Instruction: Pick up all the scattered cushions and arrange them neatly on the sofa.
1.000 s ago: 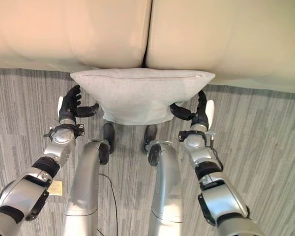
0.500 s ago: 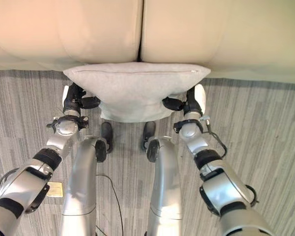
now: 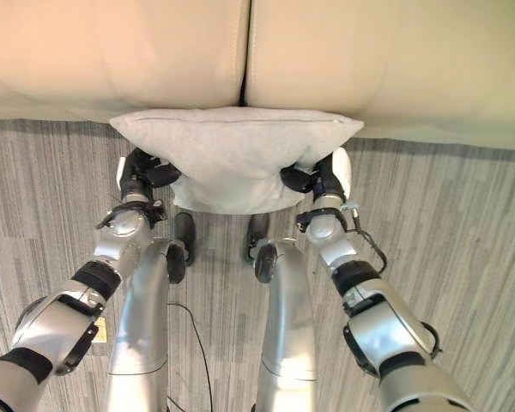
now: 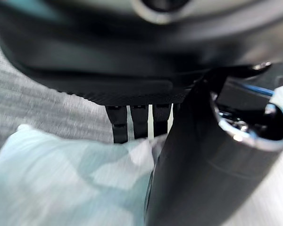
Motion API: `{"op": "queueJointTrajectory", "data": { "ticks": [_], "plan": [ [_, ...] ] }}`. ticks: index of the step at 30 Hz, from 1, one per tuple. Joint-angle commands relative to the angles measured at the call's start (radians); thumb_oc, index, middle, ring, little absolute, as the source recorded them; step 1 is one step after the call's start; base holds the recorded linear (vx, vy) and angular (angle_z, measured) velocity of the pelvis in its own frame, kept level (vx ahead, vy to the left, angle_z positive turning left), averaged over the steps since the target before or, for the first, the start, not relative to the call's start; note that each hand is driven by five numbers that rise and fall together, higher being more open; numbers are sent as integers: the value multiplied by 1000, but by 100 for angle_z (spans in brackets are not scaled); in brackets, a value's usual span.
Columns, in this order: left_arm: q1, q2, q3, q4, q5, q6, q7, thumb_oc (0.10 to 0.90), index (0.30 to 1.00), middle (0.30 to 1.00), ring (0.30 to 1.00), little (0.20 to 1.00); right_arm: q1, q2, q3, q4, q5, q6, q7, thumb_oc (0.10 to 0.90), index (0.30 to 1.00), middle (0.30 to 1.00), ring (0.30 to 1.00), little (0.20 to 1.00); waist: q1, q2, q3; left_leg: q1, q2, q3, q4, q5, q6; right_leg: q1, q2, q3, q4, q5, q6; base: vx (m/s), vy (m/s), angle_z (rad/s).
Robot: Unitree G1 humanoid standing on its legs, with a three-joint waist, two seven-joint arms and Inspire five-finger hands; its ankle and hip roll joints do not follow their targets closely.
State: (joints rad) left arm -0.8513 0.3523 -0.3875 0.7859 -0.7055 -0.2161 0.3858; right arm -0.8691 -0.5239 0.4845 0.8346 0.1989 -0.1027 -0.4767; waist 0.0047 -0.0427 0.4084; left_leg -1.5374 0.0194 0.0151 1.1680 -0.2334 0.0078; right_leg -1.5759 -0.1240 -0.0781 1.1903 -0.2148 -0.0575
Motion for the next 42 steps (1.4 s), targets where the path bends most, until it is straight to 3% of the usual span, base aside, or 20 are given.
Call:
{"op": "queueJointTrajectory", "data": {
  "ticks": [1, 8, 13, 14, 15, 17, 18, 20, 23, 24, 26, 27, 29, 32, 36, 37, 42],
  "plan": [
    [25, -116, -6, -179, 40, -151, -82, 400, 300, 300, 300, 300, -12, 101, -9, -203, -83, -137, 4, 400, 300, 300, 300, 300, 11, 24, -198, 66, -25, -10, -181, 9, -13, 154, 17, 12, -208, 23, 90, -113, -7, 4],
    [240, -179, 24, -300, 72, -159, -129, 400, 300, 300, 300, 300, 267, 144, -127, -410, -107, -177, 44, 400, 300, 300, 300, 300, 0, 10, -213, 430, -15, -18, -488, 62, -28, 485, 7, -16, -469, 60, 121, -42, -10, 5],
    [397, -168, 29, -396, 126, -154, -179, 400, 300, 300, 300, 300, 458, 163, -177, -535, -124, -197, 97, 400, 300, 300, 300, 300, -3, 1, -229, 708, -19, -18, -692, 96, -37, 732, 8, -47, -646, 83, 136, 58, -22, 4],
    [424, -164, 30, -412, 132, -154, -185, 400, 300, 300, 300, 300, 492, 163, -192, -560, -129, -197, 107, 400, 300, 300, 300, 300, -3, -2, -228, 753, -24, -17, -737, 138, -33, 774, 5, -59, -691, 118, 130, 26, -19, 3],
    [451, -162, 35, -431, 133, -151, -193, 400, 300, 300, 300, 300, 524, 162, -201, -580, -131, -198, 116, 400, 300, 300, 300, 300, -4, -4, -228, 812, -25, -20, -772, 145, -35, 832, 8, -64, -721, 122, 132, 47, -34, 6],
    [478, -156, 40, -451, 135, -152, -198, 400, 300, 300, 300, 300, 557, 163, -207, -597, -128, -202, 126, 400, 300, 300, 300, 300, -3, -4, -233, 872, -26, -22, -807, 151, -36, 886, 11, -70, -752, 125, 134, 129, -47, 3],
    [528, -141, 42, -489, 152, -149, -212, 400, 300, 300, 300, 300, 611, 160, -214, -636, -130, -202, 154, 400, 300, 300, 300, 300, -1, -3, -245, 974, -27, -21, -862, 161, -40, 986, 20, -80, -806, 122, 133, 188, -47, -3],
    [573, -122, 49, -516, 183, -146, -219, 400, 300, 300, 300, 300, 661, 147, -229, -672, -139, -203, 174, 400, 300, 300, 300, 300, 1, -3, -254, 1072, -28, -19, -912, 169, -46, 1084, 31, -87, -850, 121, 133, 184, -53, -3],
    [573, -122, 49, -516, 183, -146, -219, 400, 300, 300, 300, 300, 661, 147, -229, -672, -139, -203, 174, 400, 300, 300, 300, 300, 1, -3, -253, 1072, -28, -19, -912, 169, -46, 1084, 31, -87, -850, 121, 133, 104, -30, 5],
    [666, -94, 73, -565, 227, -146, -233, 400, 300, 300, 300, 300, 741, 118, -254, -732, -192, -202, 196, 400, 300, 300, 300, 300, 4, -5, -299, 1197, -19, -10, -970, 172, -59, 1224, 50, -90, -927, 118, 136, 317, -90, 4],
    [713, -84, 77, -582, 245, -137, -238, 400, 300, 300, 300, 300, 794, 115, -278, -760, -200, -198, 208, 400, 300, 300, 300, 300, 4, -9, -308, 1266, -17, -6, -995, 177, -64, 1311, 61, -89, -977, 126, 136, 288, -82, -1],
    [736, -83, 79, -578, 254, -133, -242, 400, 300, 300, 300, 300, 832, 112, -304, -779, -206, -199, 210, 400, 300, 300, 300, 300, 0, -17, -312, 1269, -15, 10, -957, 178, -78, 1365, 59, -90, -1005, 122, 133, 143, -44, 8],
    [737, -83, 78, -579, 254, -133, -242, 400, 300, 300, 300, 300, 834, 112, -304, -781, -206, -199, 211, 400, 300, 300, 300, 300, -1, -17, -312, 1268, -15, 8, -954, 176, -78, 1367, 60, -92, -1008, 123, 133, 84, -20, 29],
    [756, -84, 71, -548, 257, -125, -247, 400, 300, 300, 300, 300, 860, 110, -329, -785, -199, -191, 205, 400, 300, 300, 300, 300, 4, -17, -345, 1252, 9, 102, -997, 231, -88, 1445, 58, -126, -1081, 127, 142, 169, 3, 33],
    [756, -84, 71, -548, 257, -125, -247, 400, 300, 300, 300, 300, 860, 111, -329, -785, -199, -191, 205, 400, 300, 300, 300, 300, 4, -18, -345, 1253, 8, 102, -998, 231, -88, 1445, 57, -126, -1082, 128, 142, 62, 8, 17],
    [763, -77, 76, -554, 271, -109, -243, 400, 300, 300, 300, 300, 868, 115, -347, -791, -187, -186, 193, 400, 300, 300, 300, 300, 24, -19, -357, 1207, 1, 150, -1071, 269, -86, 1500, 71, -126, -1126, 127, 148, 170, 29, 20],
    [764, -76, 76, -554, 271, -108, -243, 400, 300, 300, 300, 300, 868, 115, -347, -791, -187, -186, 193, 400, 300, 300, 300, 300, 24, -19, -357, 1208, 1, 151, -1072, 270, -86, 1501, 71, -125, -1127, 127, 148, 34, 6, -3]
  ]
}}
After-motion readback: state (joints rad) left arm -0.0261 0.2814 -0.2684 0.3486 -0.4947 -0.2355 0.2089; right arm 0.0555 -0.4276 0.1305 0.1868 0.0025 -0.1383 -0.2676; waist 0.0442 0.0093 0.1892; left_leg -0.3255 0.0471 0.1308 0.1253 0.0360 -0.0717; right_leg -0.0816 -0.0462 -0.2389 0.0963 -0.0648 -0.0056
